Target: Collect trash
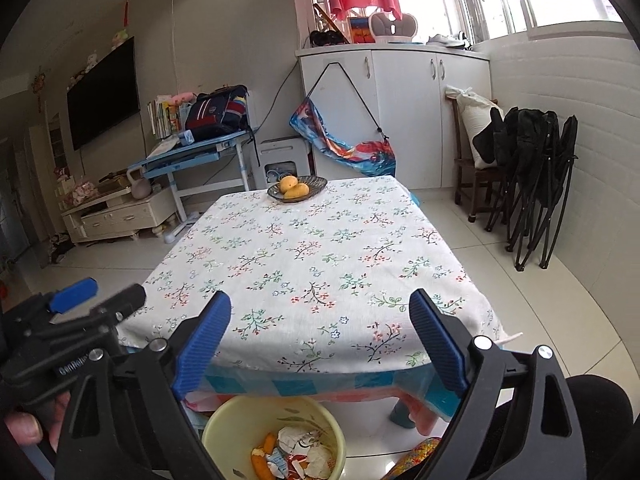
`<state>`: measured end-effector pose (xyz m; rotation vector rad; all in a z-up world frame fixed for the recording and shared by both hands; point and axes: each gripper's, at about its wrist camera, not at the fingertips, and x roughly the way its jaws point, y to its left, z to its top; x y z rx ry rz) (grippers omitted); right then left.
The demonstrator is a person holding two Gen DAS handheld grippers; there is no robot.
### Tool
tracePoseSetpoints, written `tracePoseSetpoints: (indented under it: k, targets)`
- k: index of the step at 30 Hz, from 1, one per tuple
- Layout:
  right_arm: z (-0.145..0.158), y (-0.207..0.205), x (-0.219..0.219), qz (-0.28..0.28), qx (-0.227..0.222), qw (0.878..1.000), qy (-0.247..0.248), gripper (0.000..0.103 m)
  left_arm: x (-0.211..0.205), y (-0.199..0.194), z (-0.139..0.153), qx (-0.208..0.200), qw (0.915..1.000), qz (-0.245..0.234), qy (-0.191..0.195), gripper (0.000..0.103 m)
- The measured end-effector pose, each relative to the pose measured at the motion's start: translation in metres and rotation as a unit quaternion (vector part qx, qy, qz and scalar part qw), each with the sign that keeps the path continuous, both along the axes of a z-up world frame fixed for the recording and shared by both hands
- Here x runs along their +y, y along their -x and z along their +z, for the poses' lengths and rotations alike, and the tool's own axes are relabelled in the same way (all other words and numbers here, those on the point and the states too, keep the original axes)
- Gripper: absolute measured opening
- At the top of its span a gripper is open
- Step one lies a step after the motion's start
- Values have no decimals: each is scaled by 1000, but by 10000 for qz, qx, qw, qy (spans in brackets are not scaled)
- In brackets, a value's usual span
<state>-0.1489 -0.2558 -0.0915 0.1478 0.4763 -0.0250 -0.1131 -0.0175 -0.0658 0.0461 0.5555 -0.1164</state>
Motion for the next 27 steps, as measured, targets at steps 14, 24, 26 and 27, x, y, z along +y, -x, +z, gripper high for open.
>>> tracePoseSetpoints:
  k: [14,24,26,27]
  targets:
    - [1,3,2,-178,-169,9995,187,90,4,6,12,-398,9991,151,2,83]
    - [6,4,0,-343,-324,9984,310,92,5,8,18,-616,9979,199,8,86]
    - [6,4,0,-361,-341,9982,328,93,7,7,19,-635,9977,219,24,87]
    - [6,4,0,-372,-347,9981,340,93,7,6,19,-633,9977,227,35,87]
